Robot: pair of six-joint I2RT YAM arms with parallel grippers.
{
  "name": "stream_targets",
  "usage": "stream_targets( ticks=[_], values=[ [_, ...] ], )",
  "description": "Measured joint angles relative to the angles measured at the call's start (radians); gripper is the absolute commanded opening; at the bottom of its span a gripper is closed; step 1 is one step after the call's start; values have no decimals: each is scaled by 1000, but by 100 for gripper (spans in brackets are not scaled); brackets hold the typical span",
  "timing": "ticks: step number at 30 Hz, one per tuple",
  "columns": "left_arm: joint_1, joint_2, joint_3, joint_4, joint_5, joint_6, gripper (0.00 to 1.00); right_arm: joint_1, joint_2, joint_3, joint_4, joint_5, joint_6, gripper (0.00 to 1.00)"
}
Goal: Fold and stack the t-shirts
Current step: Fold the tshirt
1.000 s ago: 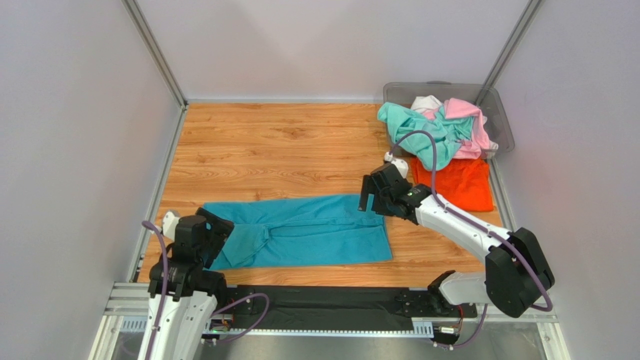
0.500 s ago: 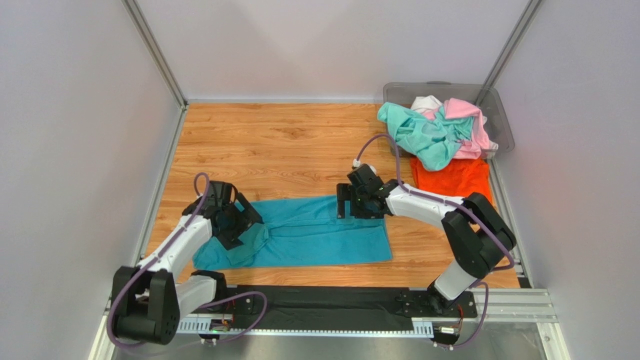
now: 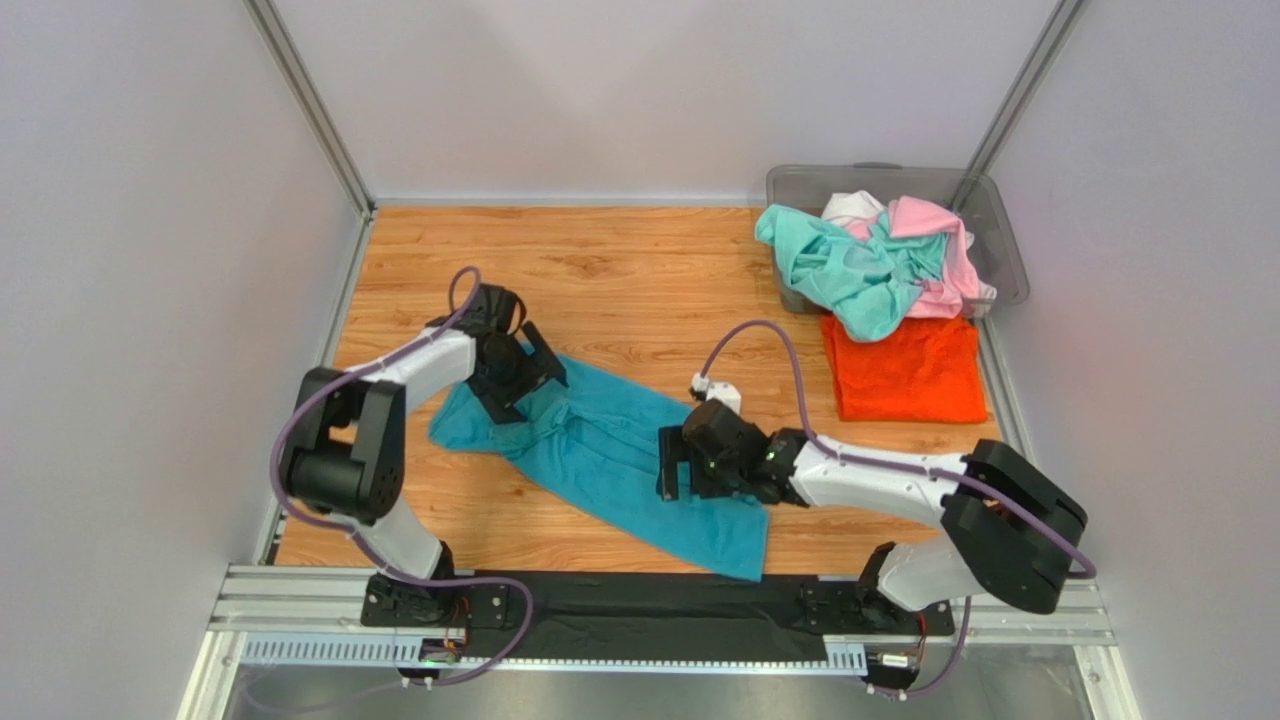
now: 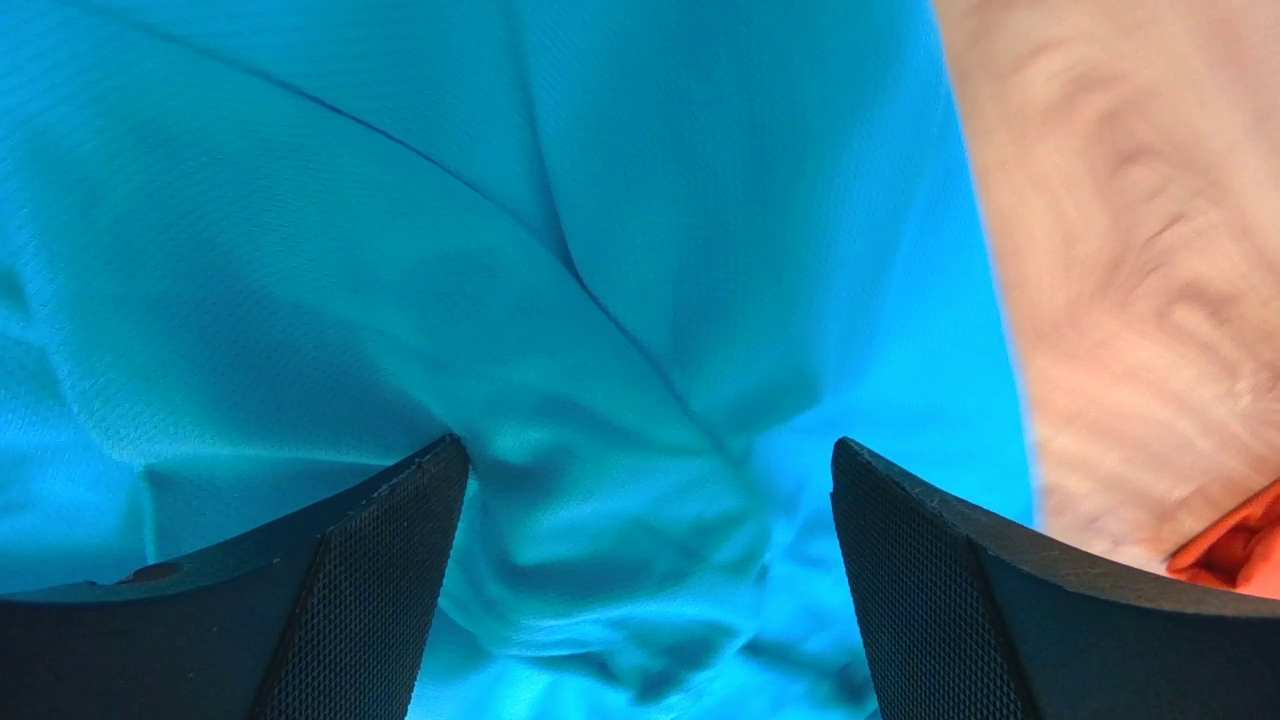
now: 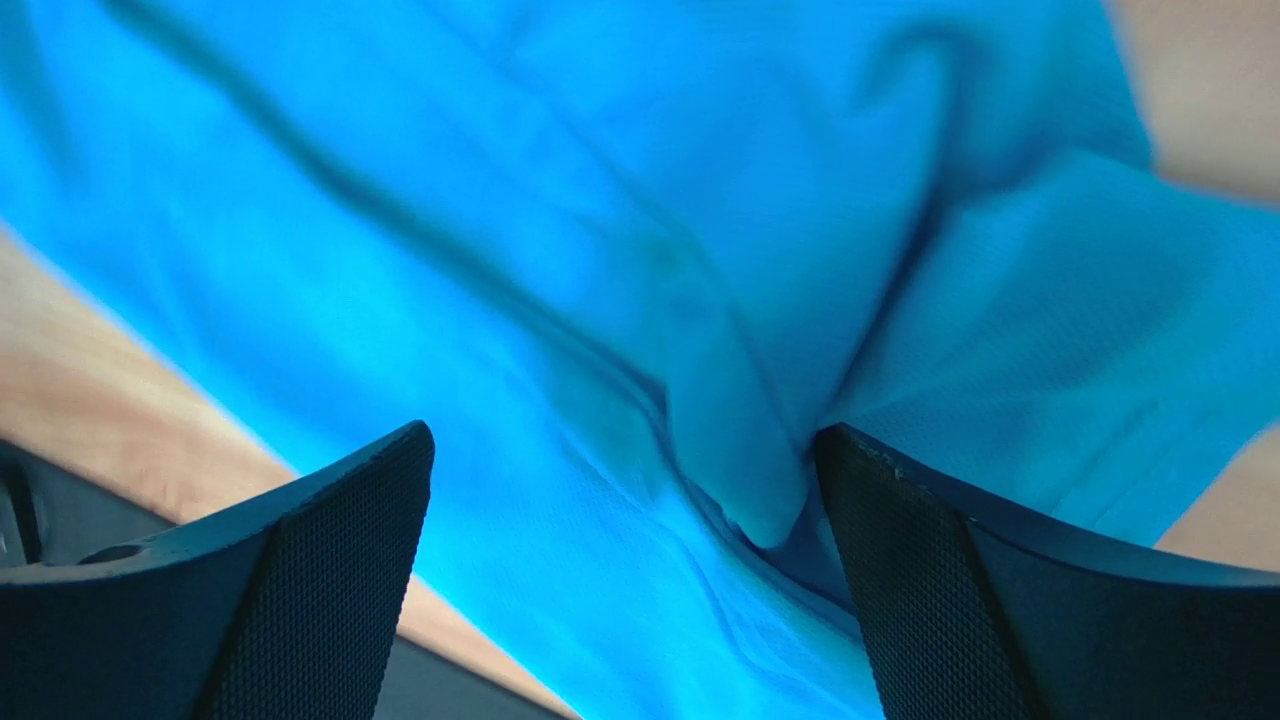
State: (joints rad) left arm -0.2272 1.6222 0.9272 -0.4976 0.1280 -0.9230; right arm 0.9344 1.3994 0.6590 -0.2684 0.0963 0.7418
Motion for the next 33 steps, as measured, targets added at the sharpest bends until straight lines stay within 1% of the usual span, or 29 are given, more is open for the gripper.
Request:
stream_targets(
  ticks=[3, 6, 7, 9, 10, 13, 14, 19, 22, 28, 33],
  values=[
    [-50, 173, 211, -53, -13, 10, 97, 143, -36, -21, -35, 41, 73, 100],
    [-103, 333, 435, -108, -39, 24, 97, 258, -37, -18, -52, 56, 119, 100],
    [-118, 375, 549, -151, -60, 33, 97, 299, -34, -15, -53, 57, 132, 100],
    [-163, 498, 693, -205, -77, 42, 97, 357, -13, 0, -54, 63, 145, 100],
    [-185, 559, 790, -230, -89, 51, 97, 386, 9, 19, -51, 63, 149, 100],
    [-224, 675, 983, -298, -103, 63, 97, 451, 81, 88, -50, 64, 150, 100],
    [-230, 696, 1019, -307, -103, 66, 98, 468, 99, 104, -49, 64, 148, 100],
    [-240, 845, 1279, -390, -84, 86, 100, 496, 104, 133, -94, 87, 139, 100],
    [-235, 880, 1342, -390, -85, 93, 100, 496, 64, 133, -138, 120, 133, 100],
    [-224, 915, 1397, -349, -79, 128, 100, 496, -90, 134, -193, 178, 135, 100],
    [-205, 961, 1459, -225, 23, 220, 100, 496, -187, 134, -290, 256, 181, 100]
  ],
)
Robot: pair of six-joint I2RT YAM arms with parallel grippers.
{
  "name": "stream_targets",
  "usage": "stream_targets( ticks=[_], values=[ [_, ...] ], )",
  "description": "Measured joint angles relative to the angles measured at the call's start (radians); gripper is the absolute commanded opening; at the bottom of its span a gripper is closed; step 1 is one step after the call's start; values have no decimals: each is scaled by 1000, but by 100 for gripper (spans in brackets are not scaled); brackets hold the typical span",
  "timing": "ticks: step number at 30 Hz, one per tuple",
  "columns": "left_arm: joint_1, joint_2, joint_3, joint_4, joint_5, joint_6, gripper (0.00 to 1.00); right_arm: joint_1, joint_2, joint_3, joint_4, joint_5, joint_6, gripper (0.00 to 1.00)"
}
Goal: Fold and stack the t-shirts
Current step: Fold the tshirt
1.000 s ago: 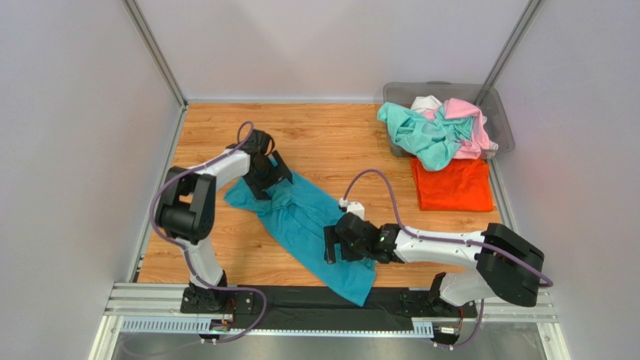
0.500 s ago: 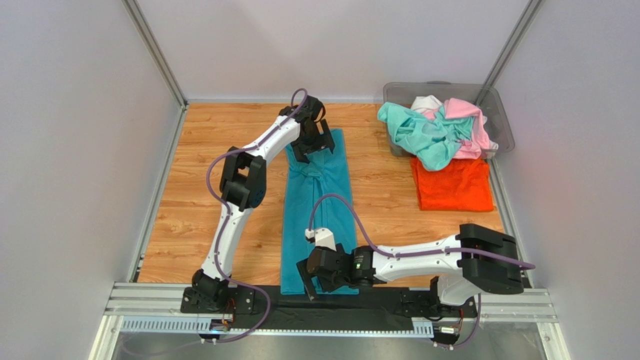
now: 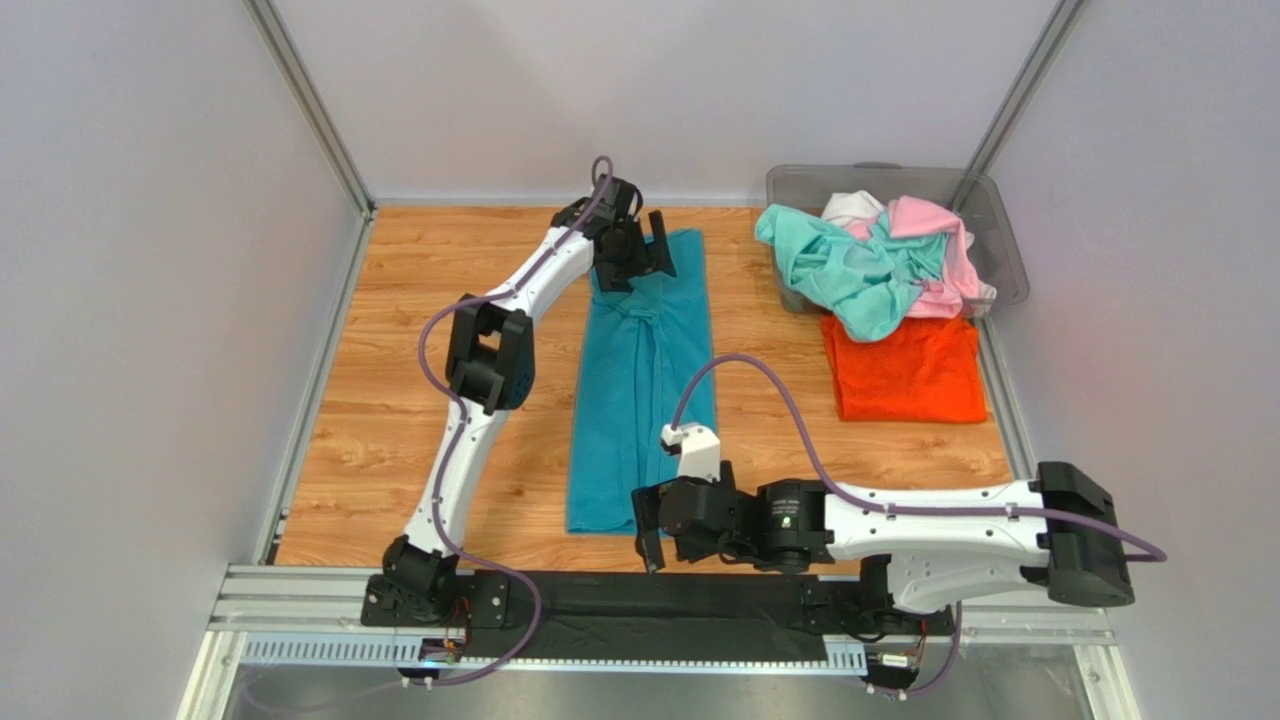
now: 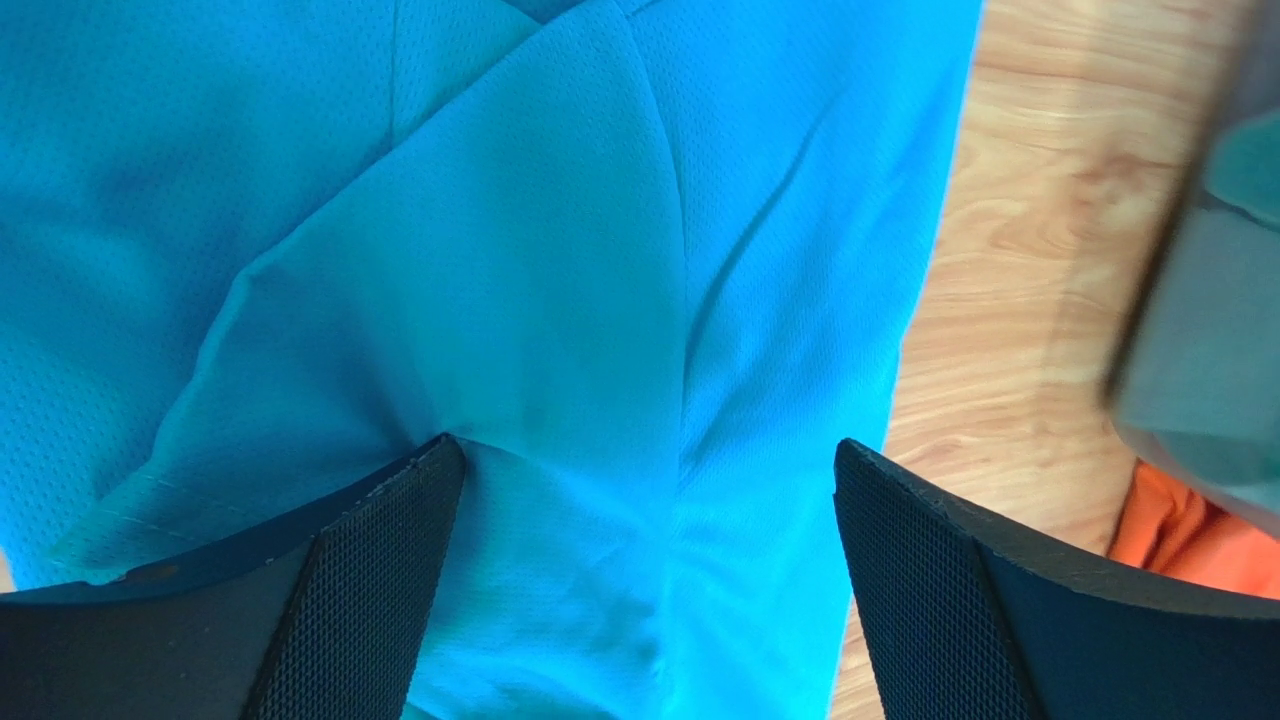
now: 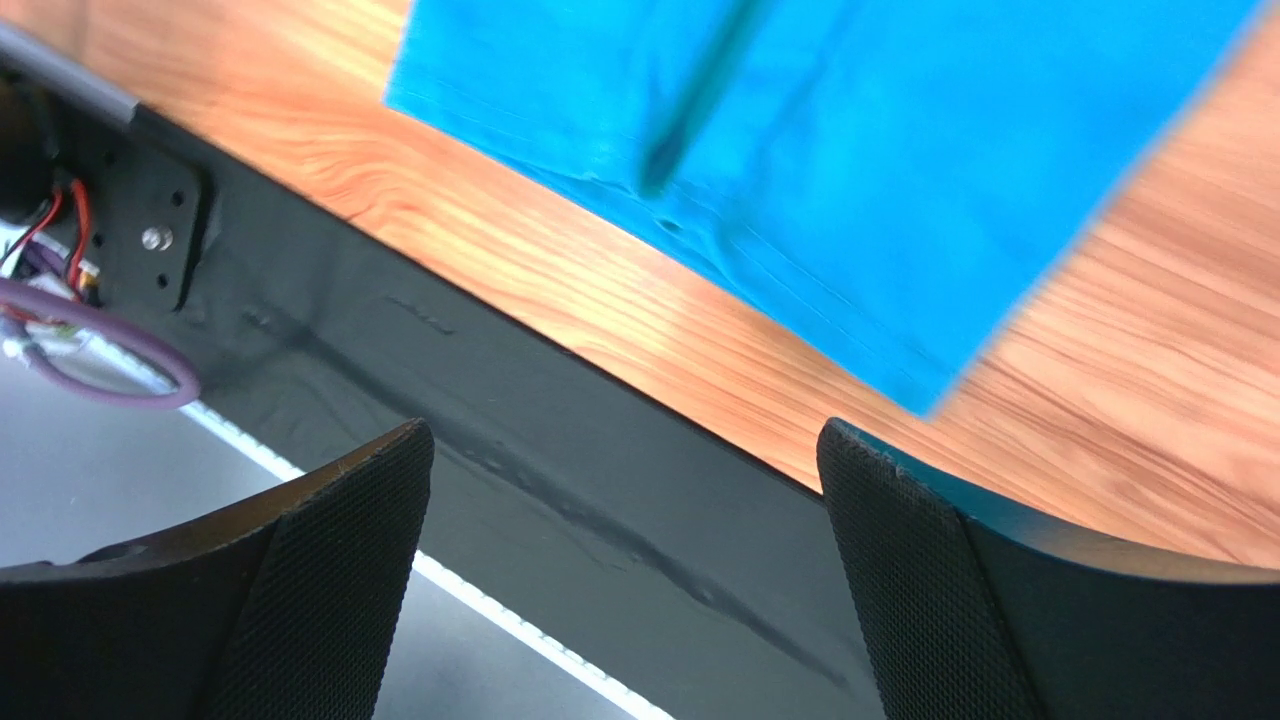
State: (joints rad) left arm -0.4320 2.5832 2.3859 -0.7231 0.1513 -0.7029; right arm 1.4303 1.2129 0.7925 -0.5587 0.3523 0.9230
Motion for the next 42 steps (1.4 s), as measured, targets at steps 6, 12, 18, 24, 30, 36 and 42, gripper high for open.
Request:
stream_targets(
  ticks=[6, 12, 18, 24, 30, 36, 42],
  values=[
    [8, -58, -64, 75, 98, 111, 100, -2, -122, -31, -91, 75, 70, 100],
    [-13, -425, -381, 66, 149, 192, 100, -30, -215, -109, -153, 110, 130, 100],
    [-102, -1038, -921, 191, 85, 225, 100, -45, -276, -166, -178, 122, 130, 100],
    [-192, -1403, -1461, 272, 18, 132, 100, -55, -282, -189, -177, 126, 99, 100],
    [-248, -1567, -1844, 216, 2, 3, 100, -61, -256, -205, -147, 98, 42, 100],
    [-261, -1743, -1960, 214, 6, -68, 85, -81, -188, -205, -97, 66, -3, 98],
    [-264, -1677, -2023, 259, 45, -110, 62, -135, -120, -208, -40, 19, -21, 92]
  ],
)
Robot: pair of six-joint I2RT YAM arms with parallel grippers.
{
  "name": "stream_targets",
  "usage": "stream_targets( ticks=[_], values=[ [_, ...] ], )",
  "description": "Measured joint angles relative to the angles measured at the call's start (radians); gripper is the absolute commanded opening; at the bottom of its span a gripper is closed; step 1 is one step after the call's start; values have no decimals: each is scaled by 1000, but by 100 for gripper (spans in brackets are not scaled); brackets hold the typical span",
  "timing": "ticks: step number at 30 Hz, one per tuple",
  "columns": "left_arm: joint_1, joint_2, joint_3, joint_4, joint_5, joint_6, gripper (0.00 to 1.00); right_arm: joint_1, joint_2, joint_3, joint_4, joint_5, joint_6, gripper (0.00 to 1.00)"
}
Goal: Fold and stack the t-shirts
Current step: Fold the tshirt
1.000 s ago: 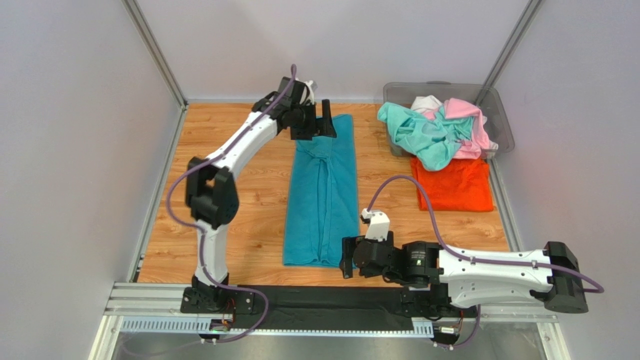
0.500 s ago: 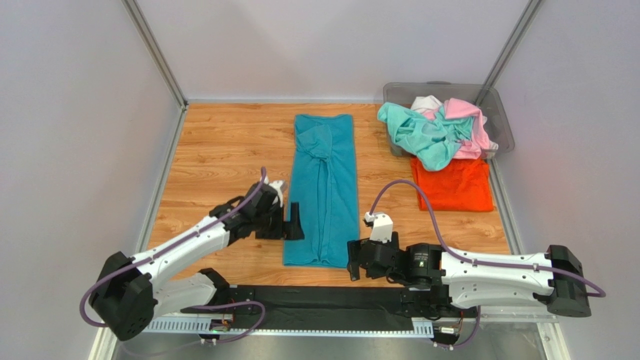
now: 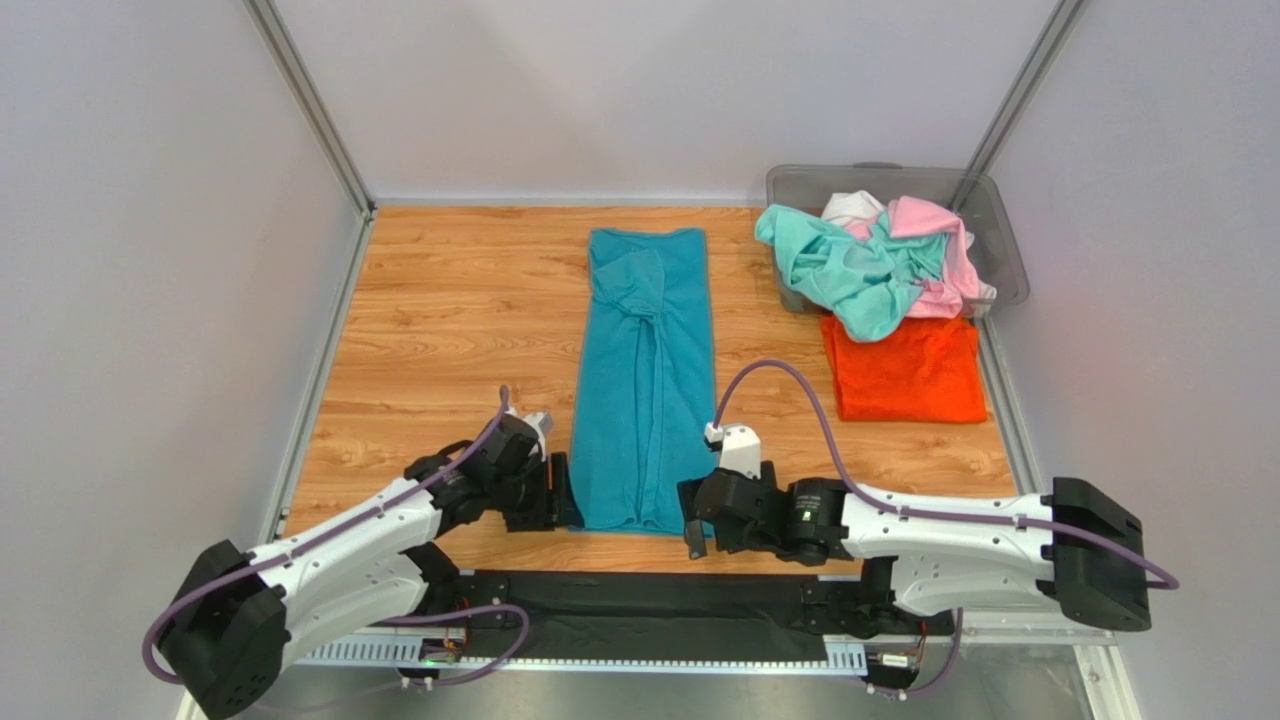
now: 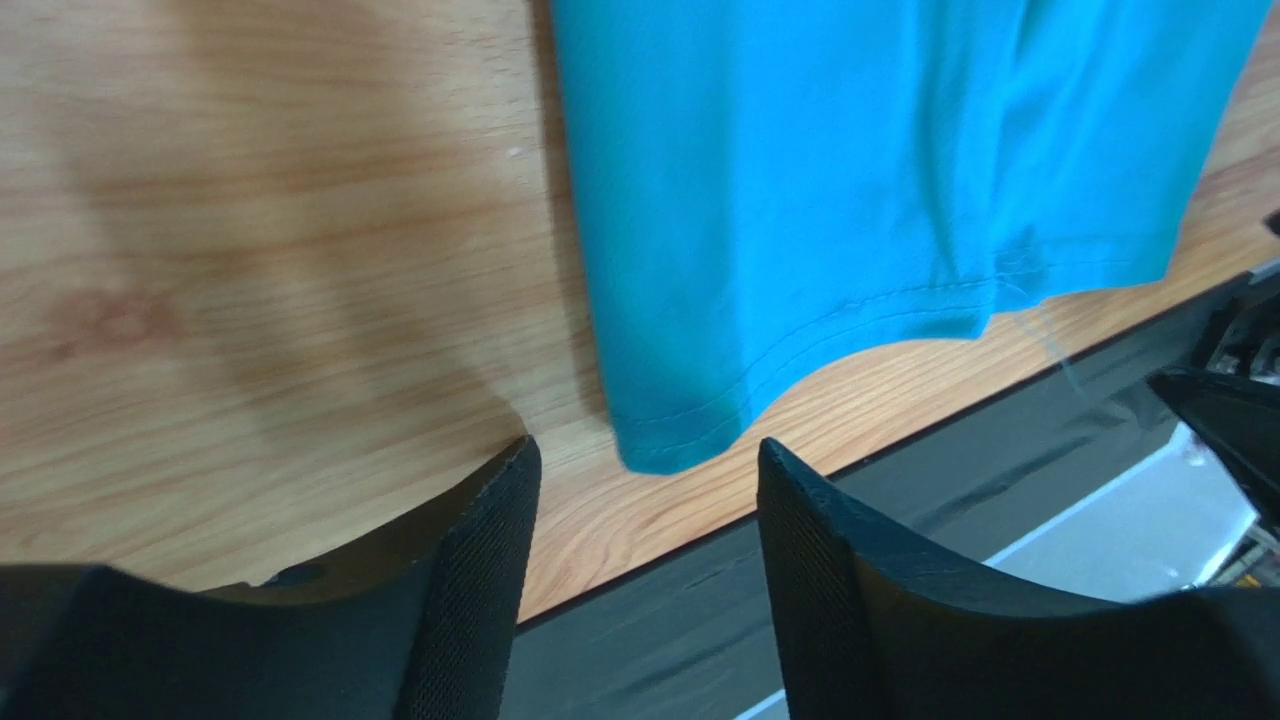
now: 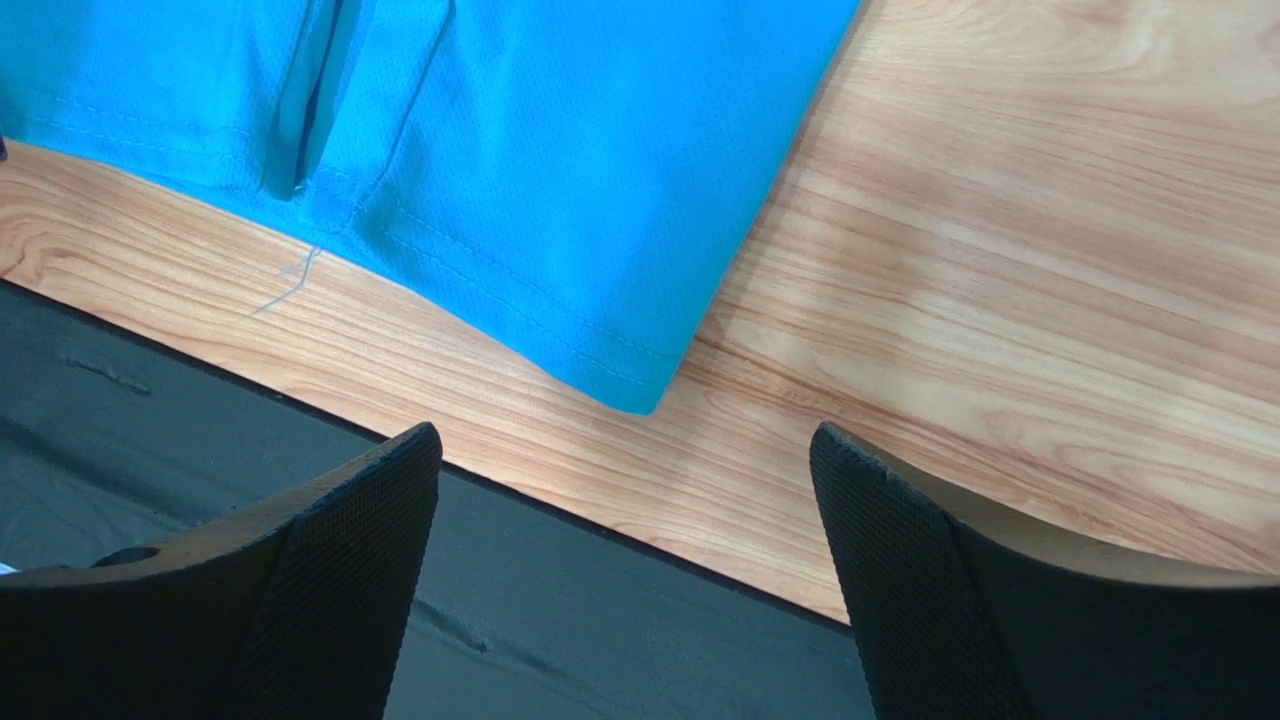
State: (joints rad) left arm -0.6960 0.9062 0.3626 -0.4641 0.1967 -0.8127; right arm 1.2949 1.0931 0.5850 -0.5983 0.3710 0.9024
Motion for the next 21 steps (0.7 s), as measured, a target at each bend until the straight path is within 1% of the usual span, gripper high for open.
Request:
stream_targets(
  ticks=[1, 4, 6, 7, 9, 10, 11, 12, 15, 18, 19, 20, 21],
  values=[
    [-1, 17, -3, 12, 16, -7, 54, -5, 9, -3, 14, -9, -4, 86],
    [-5, 60, -7, 55, 31, -14, 36, -21, 37, -11, 45, -33, -15, 79],
    [-6, 87, -10, 71, 42, -18, 35, -31, 55, -15, 62, -47, -23, 73],
    [-6, 95, -10, 80, 48, -17, 32, -37, 66, -16, 68, -55, -27, 71],
    [-8, 111, -11, 101, 55, -21, 31, -50, 85, -18, 82, -68, -32, 71],
    [-8, 118, -11, 108, 57, -21, 24, -59, 95, -20, 92, -75, -35, 70],
    [-9, 124, -11, 115, 57, -24, 20, -64, 104, -23, 100, -79, -37, 68],
    [-9, 133, -12, 122, 57, -26, 18, -69, 114, -24, 105, -85, -39, 64],
    [-10, 139, -12, 127, 58, -28, 15, -77, 147, -27, 121, -93, -48, 60],
    [-10, 139, -13, 127, 57, -29, 15, -84, 172, -20, 151, -95, -65, 42],
    [-10, 139, -13, 126, 57, -32, 15, -89, 185, -15, 158, -98, -67, 33],
    [-10, 139, -13, 125, 56, -35, 14, -93, 195, -10, 162, -101, -72, 28],
    [-10, 137, -14, 124, 56, -38, 12, -97, 207, -3, 171, -112, -73, 24]
  ],
)
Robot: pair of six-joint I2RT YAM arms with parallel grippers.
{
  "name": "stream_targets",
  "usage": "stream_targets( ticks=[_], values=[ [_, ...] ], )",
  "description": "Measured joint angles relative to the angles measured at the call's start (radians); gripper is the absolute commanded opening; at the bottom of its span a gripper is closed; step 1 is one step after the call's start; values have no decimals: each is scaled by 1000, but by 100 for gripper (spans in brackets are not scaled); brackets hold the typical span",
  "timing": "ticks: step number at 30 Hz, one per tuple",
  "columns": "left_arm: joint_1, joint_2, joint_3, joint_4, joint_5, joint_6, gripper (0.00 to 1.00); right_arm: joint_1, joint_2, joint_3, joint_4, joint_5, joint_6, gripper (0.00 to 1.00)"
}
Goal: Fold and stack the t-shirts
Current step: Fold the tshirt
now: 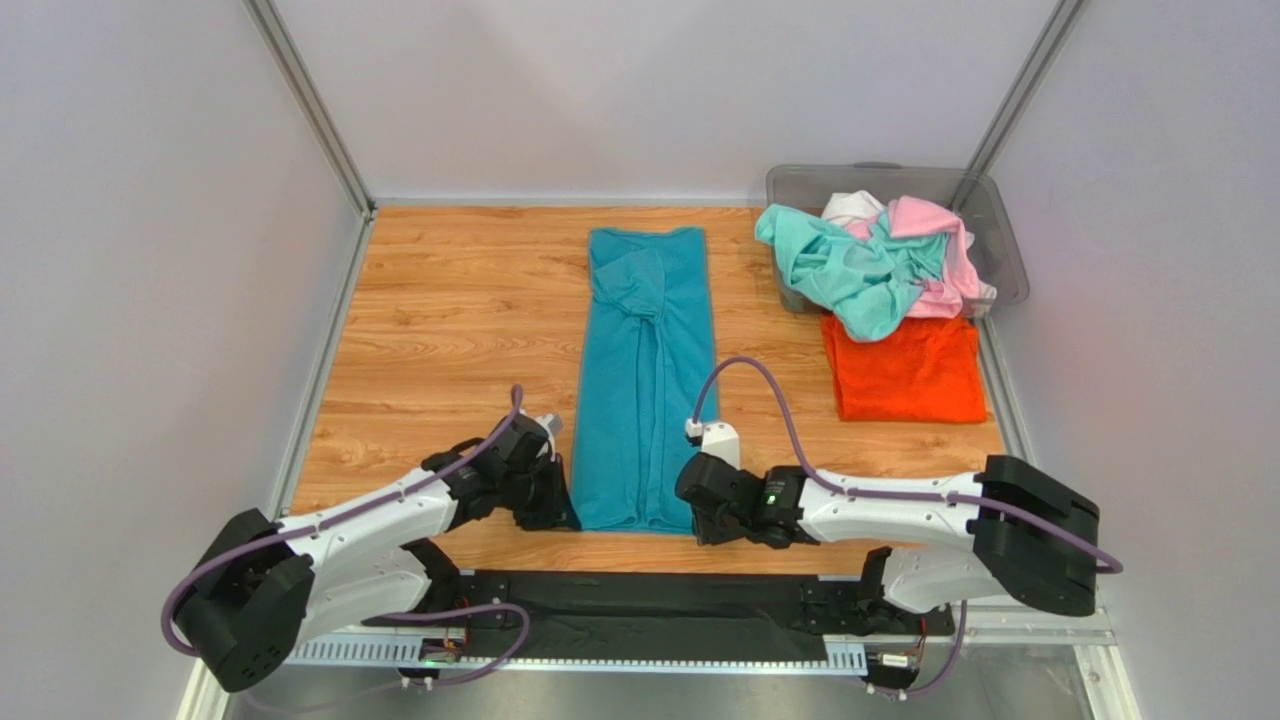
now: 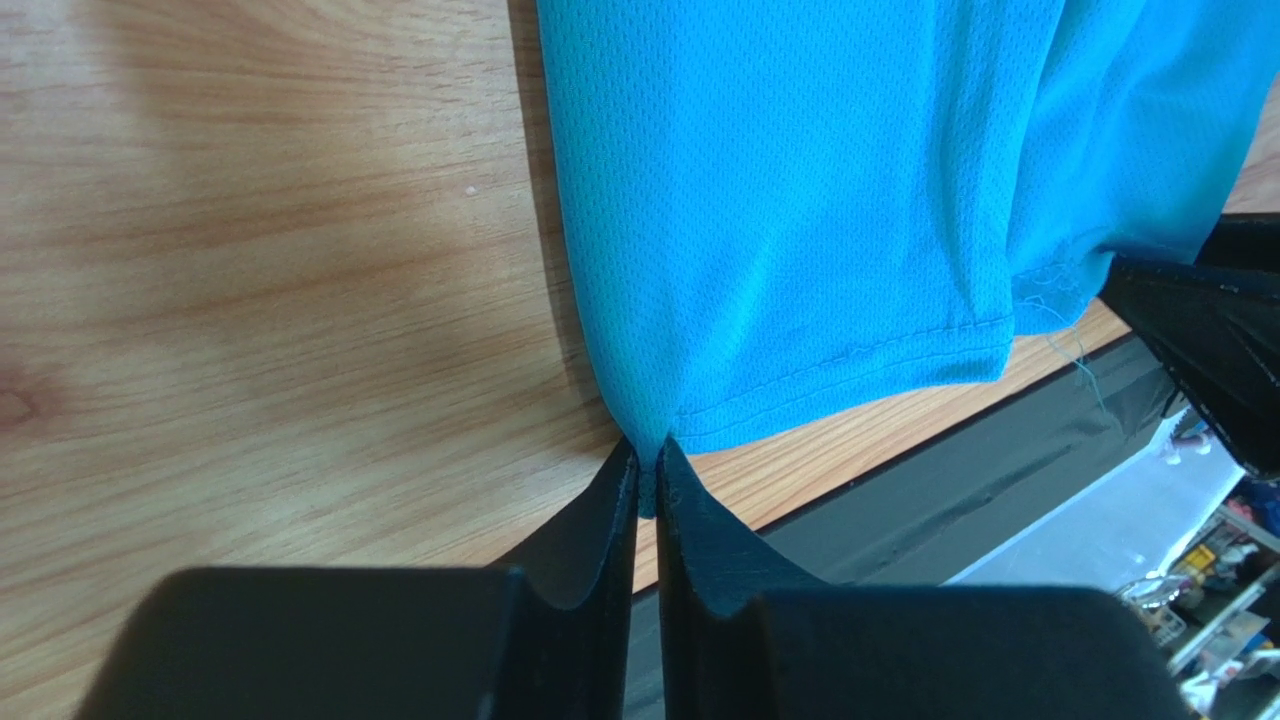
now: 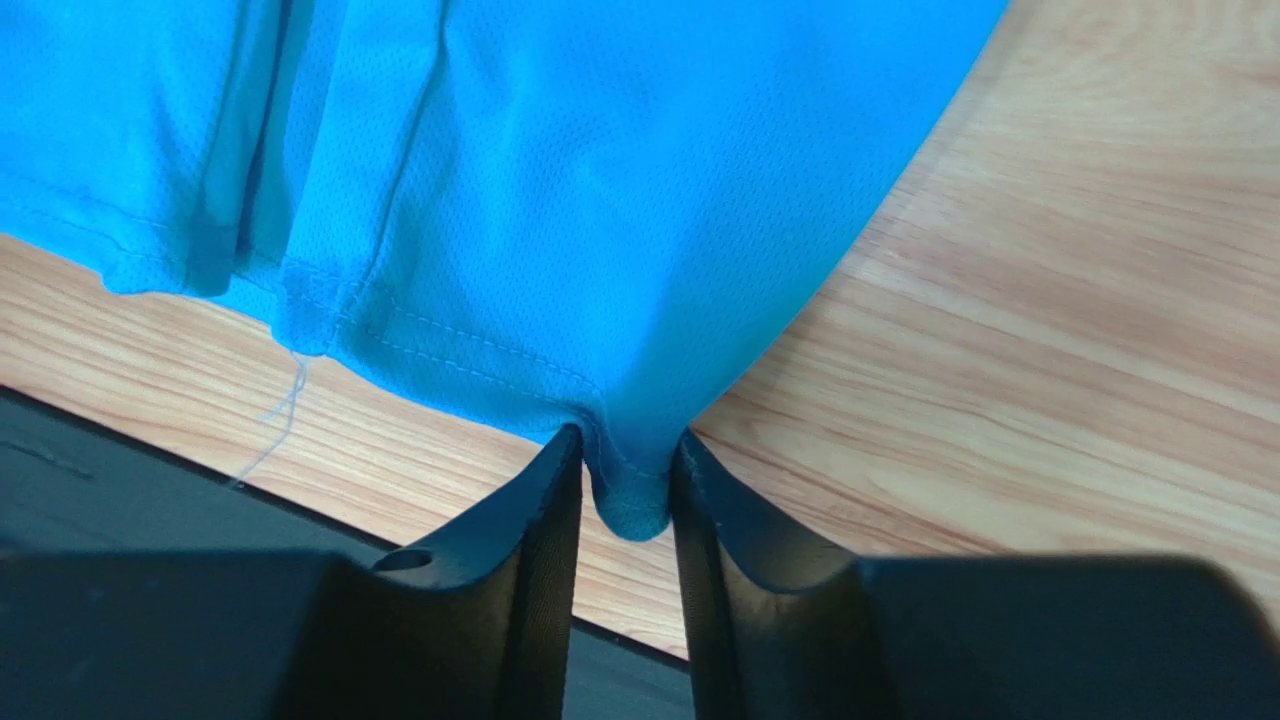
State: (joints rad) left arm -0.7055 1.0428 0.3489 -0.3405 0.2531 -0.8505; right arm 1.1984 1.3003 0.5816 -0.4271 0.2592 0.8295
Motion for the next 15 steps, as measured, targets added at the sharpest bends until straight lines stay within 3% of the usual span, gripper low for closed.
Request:
stream_targets(
  ticks=[1, 3, 7, 15],
  values=[
    [0, -3, -2, -2, 0, -3, 10, -5, 10, 4, 8, -10, -2, 15],
    [0, -16, -6, -14, 1, -11, 9, -5, 19, 9, 18, -39, -7, 10],
    [-2, -98, -40, -61, 3, -37, 3, 13, 17, 5, 27, -97, -2, 7],
    [-16, -410, -132, -221, 48, -90, 3, 140, -45, -15, -9, -165, 39, 8]
  ],
)
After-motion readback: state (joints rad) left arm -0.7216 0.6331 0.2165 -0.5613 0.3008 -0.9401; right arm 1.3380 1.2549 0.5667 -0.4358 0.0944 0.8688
